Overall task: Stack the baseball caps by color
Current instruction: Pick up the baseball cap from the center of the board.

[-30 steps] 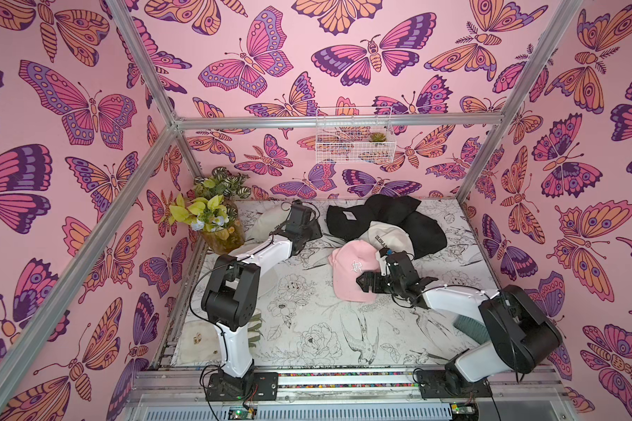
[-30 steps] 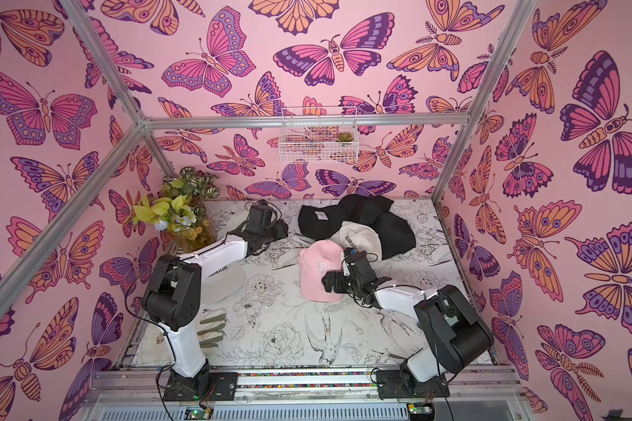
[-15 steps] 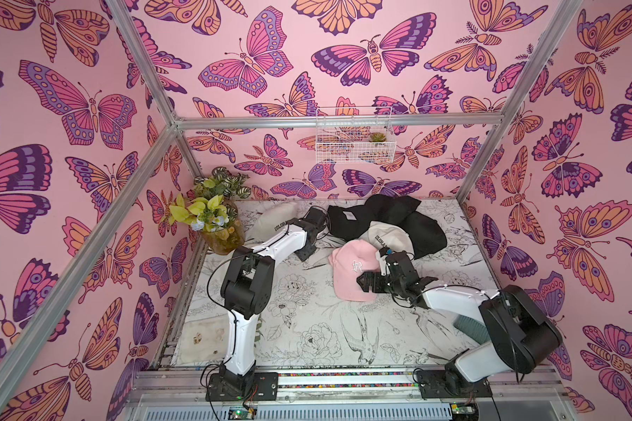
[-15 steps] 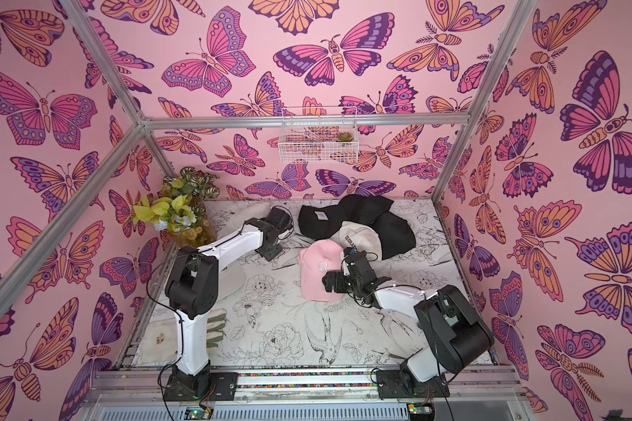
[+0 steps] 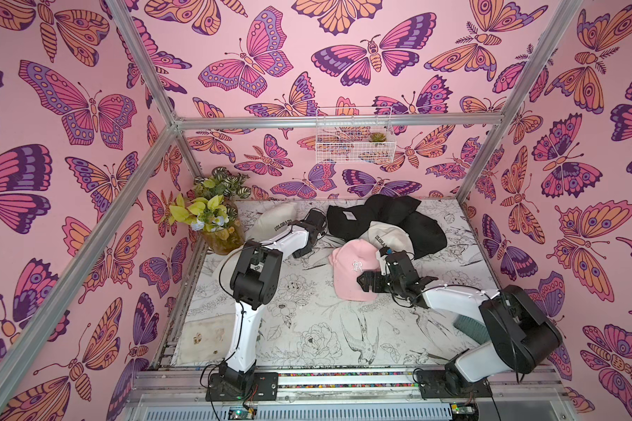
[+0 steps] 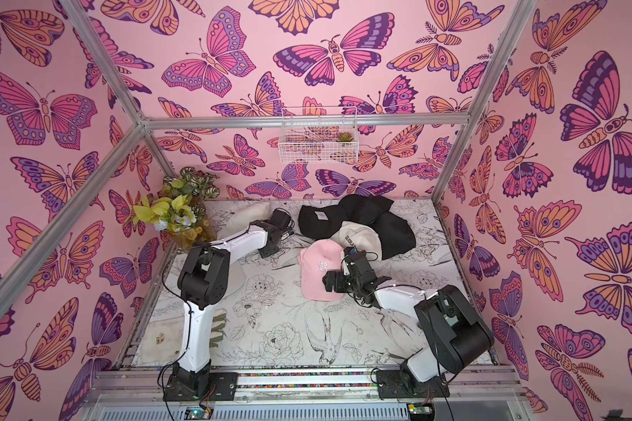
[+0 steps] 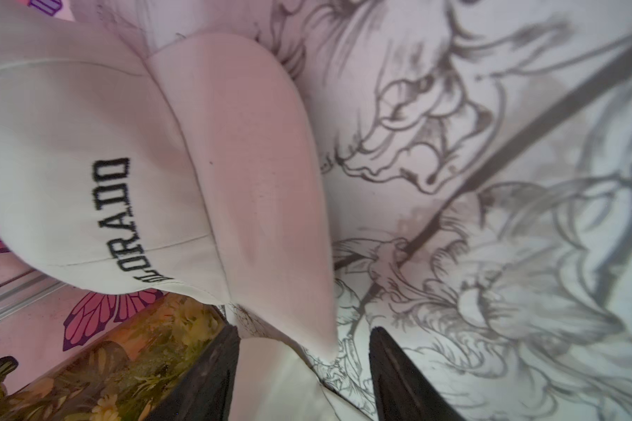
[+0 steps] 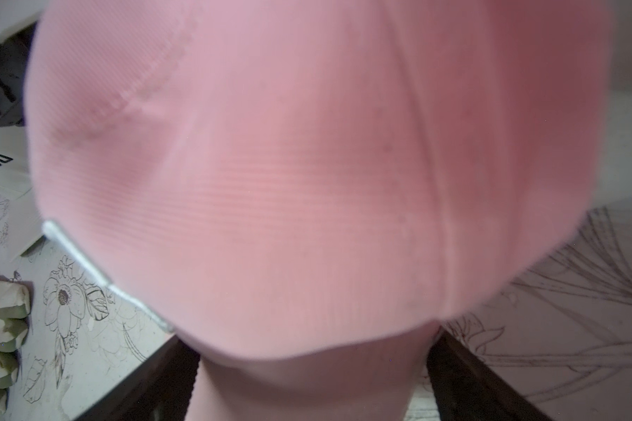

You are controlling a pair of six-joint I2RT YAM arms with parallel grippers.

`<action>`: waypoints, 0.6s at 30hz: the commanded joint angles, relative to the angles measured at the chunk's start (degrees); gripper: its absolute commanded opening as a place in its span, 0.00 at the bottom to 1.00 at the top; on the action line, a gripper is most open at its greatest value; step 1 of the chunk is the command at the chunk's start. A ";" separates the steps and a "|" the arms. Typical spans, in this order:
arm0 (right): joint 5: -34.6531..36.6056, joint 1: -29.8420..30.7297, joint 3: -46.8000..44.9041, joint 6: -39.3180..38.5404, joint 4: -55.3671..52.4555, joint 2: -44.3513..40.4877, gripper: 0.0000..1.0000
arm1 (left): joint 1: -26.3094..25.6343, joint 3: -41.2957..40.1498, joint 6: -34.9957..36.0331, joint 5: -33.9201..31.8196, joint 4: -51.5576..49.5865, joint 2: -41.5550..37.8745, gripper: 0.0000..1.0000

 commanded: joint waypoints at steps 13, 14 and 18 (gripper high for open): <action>3.42 0.24 2.08 -1.81 -2.95 0.73 0.99 | 2.10 -6.96 14.46 -7.89 25.32 5.60 0.52; 3.45 0.28 2.07 -1.81 -2.93 0.83 0.99 | 2.10 -6.96 14.46 -7.95 25.39 5.63 0.45; 1.93 0.28 2.74 -3.39 -2.08 2.26 0.99 | 1.93 -8.12 13.92 -8.49 26.98 3.57 0.14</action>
